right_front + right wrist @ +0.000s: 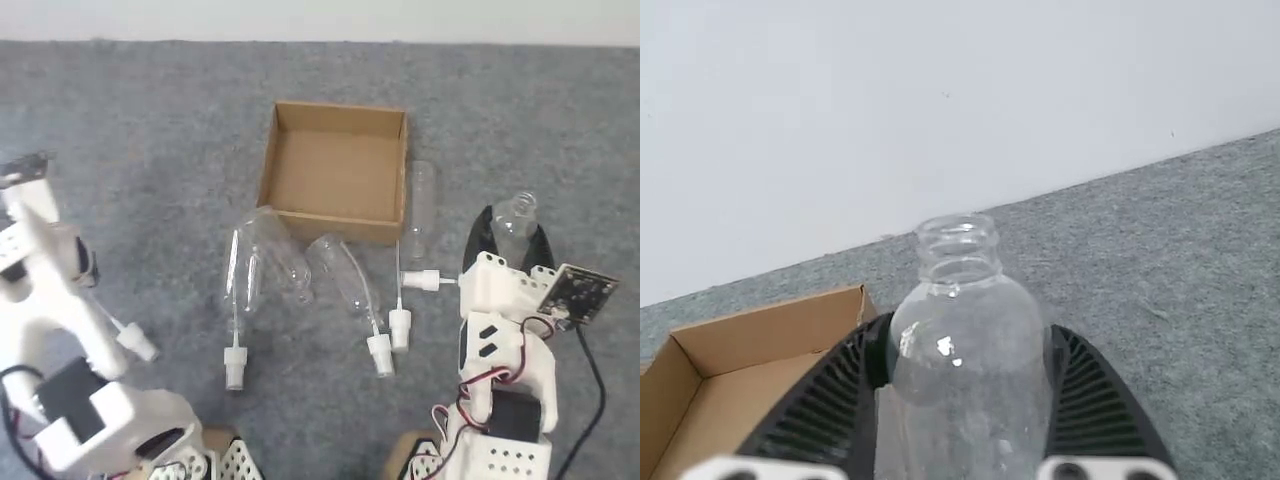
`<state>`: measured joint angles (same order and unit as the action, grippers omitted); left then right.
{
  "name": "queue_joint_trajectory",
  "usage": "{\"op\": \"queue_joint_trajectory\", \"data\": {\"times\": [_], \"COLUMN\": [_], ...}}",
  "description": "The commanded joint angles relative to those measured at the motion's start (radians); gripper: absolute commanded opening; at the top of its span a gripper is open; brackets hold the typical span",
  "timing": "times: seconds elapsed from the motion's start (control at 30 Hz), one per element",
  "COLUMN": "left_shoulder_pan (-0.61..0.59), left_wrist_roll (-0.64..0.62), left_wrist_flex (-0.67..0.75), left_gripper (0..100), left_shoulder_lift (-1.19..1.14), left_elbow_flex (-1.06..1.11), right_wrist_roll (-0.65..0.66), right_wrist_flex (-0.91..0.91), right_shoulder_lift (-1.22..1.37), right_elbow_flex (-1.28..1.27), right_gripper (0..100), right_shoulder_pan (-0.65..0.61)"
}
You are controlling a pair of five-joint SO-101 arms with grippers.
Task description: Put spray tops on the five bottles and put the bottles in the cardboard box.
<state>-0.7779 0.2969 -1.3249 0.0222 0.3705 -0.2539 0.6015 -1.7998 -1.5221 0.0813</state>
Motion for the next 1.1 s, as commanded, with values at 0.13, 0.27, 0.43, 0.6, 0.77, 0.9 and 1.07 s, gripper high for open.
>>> {"op": "queue_joint_trajectory", "data": {"times": [0.13,0.27,0.43,0.6,0.77,0.9,1.07], "left_shoulder_pan": [-0.140,-0.180,-0.184,-0.181,-0.178,-0.178,-0.163], "left_wrist_roll": [0.015,0.149,0.439,0.698,1.010,1.212,1.415], "left_wrist_flex": [0.015,-0.008,-0.074,-0.077,-0.078,-0.077,-0.057], "left_gripper": [28,29,28,28,28,28,28], "left_shoulder_lift": [0.018,0.015,0.011,0.009,0.009,0.009,0.011], "left_elbow_flex": [-0.047,-0.087,-0.085,-0.085,-0.084,-0.084,-0.051], "right_wrist_roll": [-0.002,-0.002,-0.002,-0.002,-0.002,-0.002,-0.002], "right_wrist_flex": [-0.021,-0.021,-0.021,-0.021,-0.021,-0.024,-0.028], "right_shoulder_lift": [-0.015,-0.015,-0.015,-0.015,-0.015,-0.015,-0.015], "right_elbow_flex": [0.012,0.012,0.011,0.011,0.011,0.006,0.000], "right_gripper": [8.4,8.4,8.4,8.4,8.4,8.4,8.4], "right_shoulder_pan": [-0.005,-0.008,-0.008,-0.008,-0.008,-0.008,-0.008]}}
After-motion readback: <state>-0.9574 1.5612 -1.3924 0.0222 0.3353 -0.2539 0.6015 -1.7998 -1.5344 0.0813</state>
